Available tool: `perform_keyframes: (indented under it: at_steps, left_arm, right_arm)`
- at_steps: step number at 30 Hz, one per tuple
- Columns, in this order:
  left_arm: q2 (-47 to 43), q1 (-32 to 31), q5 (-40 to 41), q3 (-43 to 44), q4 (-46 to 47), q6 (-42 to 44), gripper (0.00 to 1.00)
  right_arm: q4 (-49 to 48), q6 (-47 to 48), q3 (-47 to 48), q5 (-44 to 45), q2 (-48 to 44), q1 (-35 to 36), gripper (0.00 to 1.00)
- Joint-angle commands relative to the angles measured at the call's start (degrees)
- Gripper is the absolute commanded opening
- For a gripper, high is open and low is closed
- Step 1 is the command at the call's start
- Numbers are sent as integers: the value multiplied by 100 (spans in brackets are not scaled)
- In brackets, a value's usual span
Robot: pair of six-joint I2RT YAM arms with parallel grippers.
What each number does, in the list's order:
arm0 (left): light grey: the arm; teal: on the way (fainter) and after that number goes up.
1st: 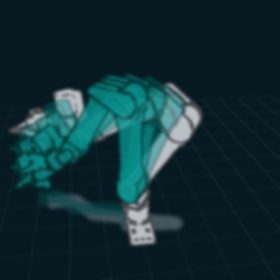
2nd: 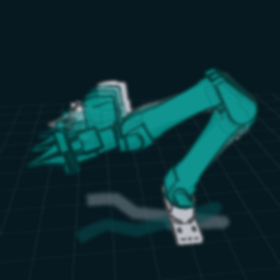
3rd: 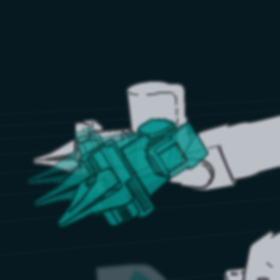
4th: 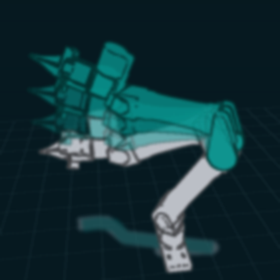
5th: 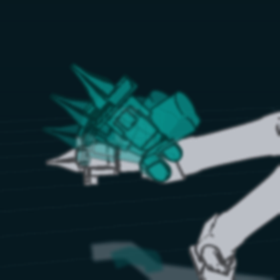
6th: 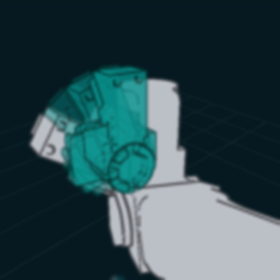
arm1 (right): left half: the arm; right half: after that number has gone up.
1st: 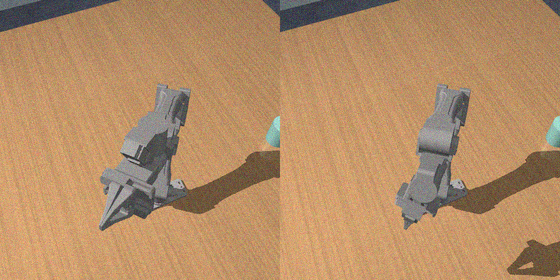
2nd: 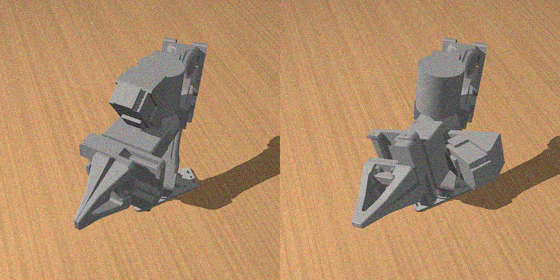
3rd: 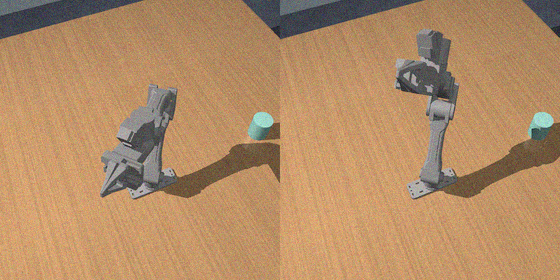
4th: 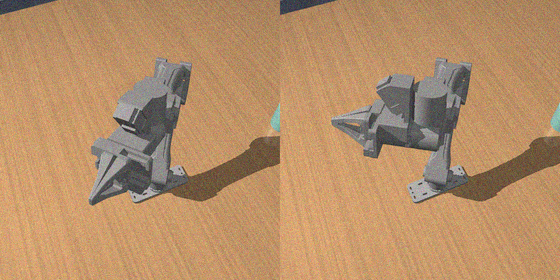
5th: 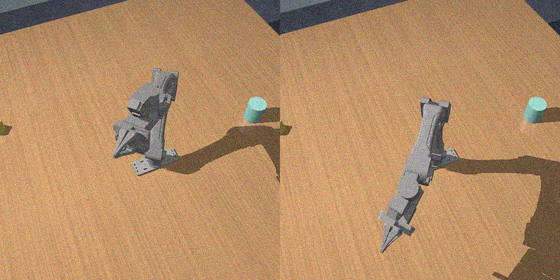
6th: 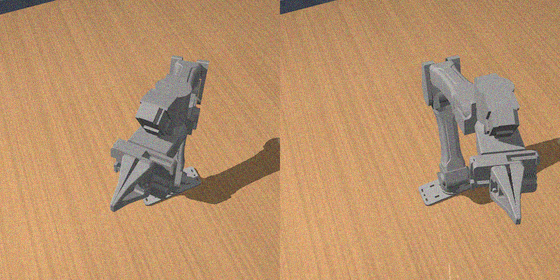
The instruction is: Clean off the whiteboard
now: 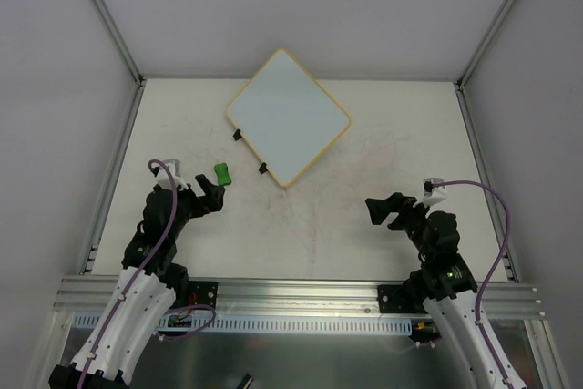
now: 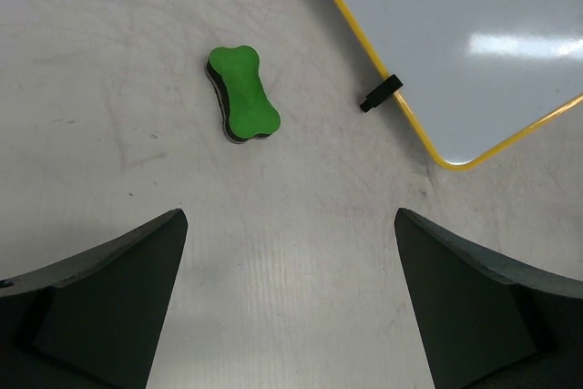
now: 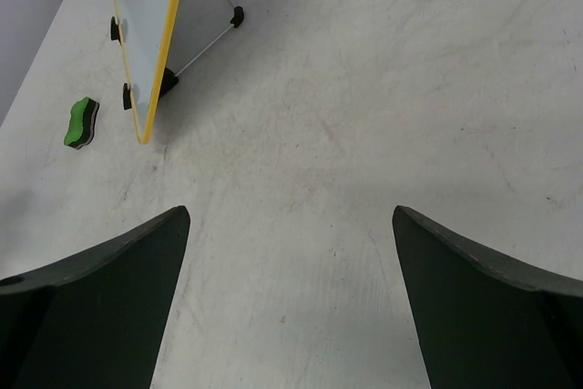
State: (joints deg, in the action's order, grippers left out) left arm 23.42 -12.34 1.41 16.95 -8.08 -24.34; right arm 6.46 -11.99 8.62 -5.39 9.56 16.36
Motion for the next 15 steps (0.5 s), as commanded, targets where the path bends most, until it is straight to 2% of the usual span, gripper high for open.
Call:
perform_keyframes:
  at_steps: [1,15]
  left_arm:
    - [13,-5,-18,-25,60,-36,99]
    - [-22,-5,-27,-34,61,-36,99]
  right_arm:
    - [-119,-40,8,-15,-60,25,99]
    - [-136,-23,-19,-68,-104,25,99]
